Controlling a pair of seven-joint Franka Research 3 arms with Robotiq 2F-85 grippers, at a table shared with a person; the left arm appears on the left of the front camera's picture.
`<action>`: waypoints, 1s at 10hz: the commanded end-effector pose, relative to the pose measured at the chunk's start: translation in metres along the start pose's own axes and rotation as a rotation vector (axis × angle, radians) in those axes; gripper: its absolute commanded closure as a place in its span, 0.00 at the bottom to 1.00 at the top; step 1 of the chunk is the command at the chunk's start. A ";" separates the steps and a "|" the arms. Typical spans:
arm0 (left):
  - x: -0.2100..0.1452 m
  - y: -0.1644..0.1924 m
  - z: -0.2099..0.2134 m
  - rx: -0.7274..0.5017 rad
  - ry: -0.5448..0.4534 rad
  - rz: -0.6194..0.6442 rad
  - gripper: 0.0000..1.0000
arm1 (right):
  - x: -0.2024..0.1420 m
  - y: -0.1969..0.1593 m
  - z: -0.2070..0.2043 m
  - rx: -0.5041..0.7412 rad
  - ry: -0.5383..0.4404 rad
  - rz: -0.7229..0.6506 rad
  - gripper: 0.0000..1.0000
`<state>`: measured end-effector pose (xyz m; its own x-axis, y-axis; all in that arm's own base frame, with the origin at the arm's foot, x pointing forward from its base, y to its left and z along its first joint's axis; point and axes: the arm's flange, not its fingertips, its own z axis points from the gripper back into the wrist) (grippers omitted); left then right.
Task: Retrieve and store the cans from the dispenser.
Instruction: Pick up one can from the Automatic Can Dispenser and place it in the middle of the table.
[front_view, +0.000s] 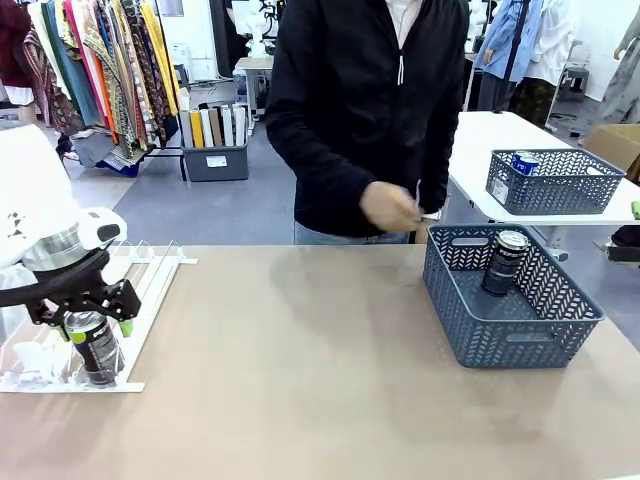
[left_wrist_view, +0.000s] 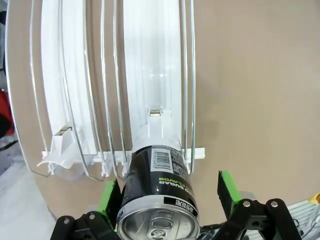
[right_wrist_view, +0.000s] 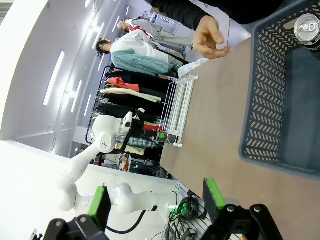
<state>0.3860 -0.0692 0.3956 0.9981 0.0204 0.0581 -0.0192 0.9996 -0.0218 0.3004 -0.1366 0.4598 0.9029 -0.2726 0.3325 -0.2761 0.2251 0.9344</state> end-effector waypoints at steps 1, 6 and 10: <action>0.001 -0.001 0.005 0.047 -0.005 0.029 0.00 | 0.002 0.004 -0.001 0.018 -0.013 0.007 0.00; 0.001 -0.002 0.005 0.067 0.013 0.018 1.00 | 0.002 0.004 -0.001 0.018 -0.013 0.007 0.00; 0.003 -0.002 0.004 0.068 0.037 0.012 1.00 | 0.002 0.004 -0.001 0.018 -0.013 0.007 0.00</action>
<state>0.3872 -0.0681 0.3985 0.9991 0.0166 0.0378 -0.0171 0.9998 0.0124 0.3004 -0.1366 0.4598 0.9029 -0.2726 0.3325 -0.2761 0.2251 0.9344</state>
